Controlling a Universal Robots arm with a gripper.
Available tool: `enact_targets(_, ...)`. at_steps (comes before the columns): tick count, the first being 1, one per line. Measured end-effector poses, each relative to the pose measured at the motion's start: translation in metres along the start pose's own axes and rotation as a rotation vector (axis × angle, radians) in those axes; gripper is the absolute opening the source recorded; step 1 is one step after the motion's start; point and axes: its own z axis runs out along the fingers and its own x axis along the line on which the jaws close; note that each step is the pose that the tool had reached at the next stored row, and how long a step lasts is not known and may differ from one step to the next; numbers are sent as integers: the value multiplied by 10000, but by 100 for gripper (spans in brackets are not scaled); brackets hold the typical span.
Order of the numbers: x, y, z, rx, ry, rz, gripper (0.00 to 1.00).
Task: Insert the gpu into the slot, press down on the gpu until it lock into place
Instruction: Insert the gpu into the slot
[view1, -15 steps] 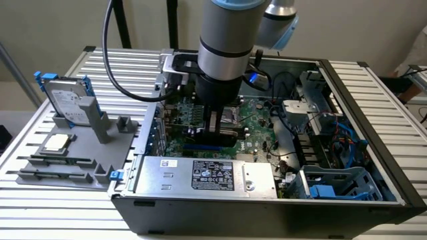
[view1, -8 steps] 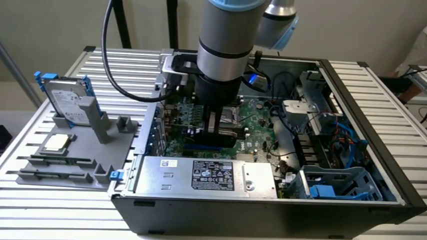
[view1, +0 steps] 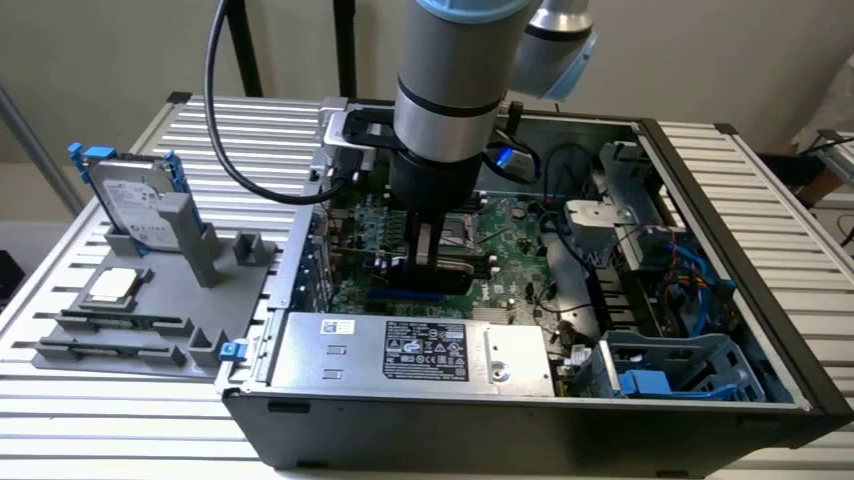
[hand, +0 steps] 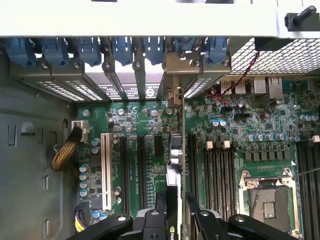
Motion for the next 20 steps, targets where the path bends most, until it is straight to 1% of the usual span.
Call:
enact_targets(5,-6,-1,1,-20,19,-73,26)
enact_targets(20,-9,14,30,-34,50,-254,26)
